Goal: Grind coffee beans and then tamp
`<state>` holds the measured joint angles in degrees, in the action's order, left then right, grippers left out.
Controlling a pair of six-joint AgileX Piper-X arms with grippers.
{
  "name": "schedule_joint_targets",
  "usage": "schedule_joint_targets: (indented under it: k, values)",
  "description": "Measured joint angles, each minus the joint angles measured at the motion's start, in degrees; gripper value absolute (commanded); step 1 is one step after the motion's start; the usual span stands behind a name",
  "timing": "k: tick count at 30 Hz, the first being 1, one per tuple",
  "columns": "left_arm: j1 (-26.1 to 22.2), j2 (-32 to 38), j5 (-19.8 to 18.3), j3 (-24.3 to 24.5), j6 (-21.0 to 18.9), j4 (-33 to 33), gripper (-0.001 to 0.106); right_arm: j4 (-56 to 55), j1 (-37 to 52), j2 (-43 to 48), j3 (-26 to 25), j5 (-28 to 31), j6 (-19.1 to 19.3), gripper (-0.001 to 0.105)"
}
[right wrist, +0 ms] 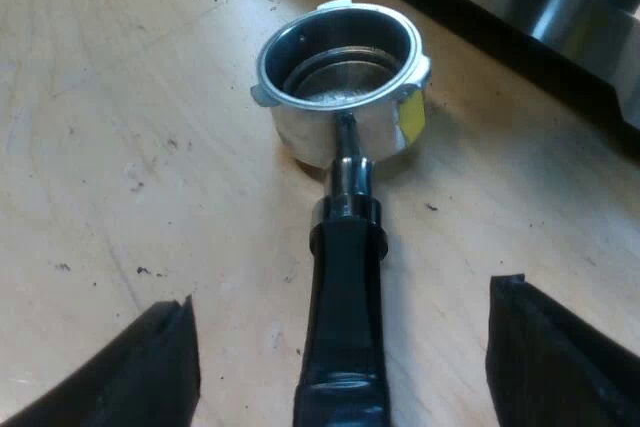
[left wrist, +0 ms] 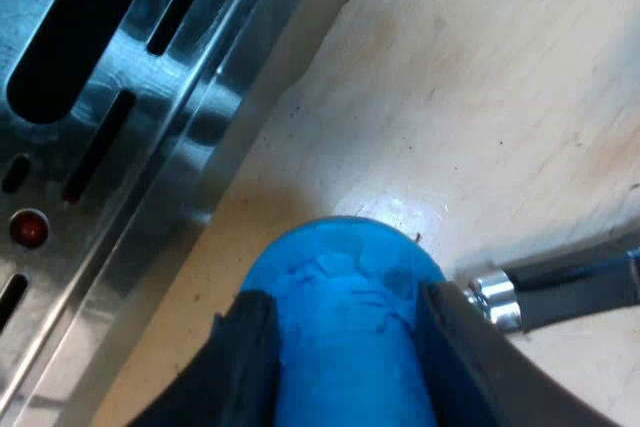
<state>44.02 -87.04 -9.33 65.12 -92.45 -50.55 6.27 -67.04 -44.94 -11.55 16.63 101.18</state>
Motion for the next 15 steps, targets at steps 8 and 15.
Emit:
schedule_joint_targets:
  k: [8,15]
  values:
    - [0.0,4.7,0.0,0.0,0.0,-4.7,0.000,0.0,0.0,0.0,0.0,0.0,0.0,0.063]
    - [0.0,11.3,1.2,0.1,0.0,-10.0,0.000,0.4,0.0,0.0,0.0,0.0,0.0,0.063]
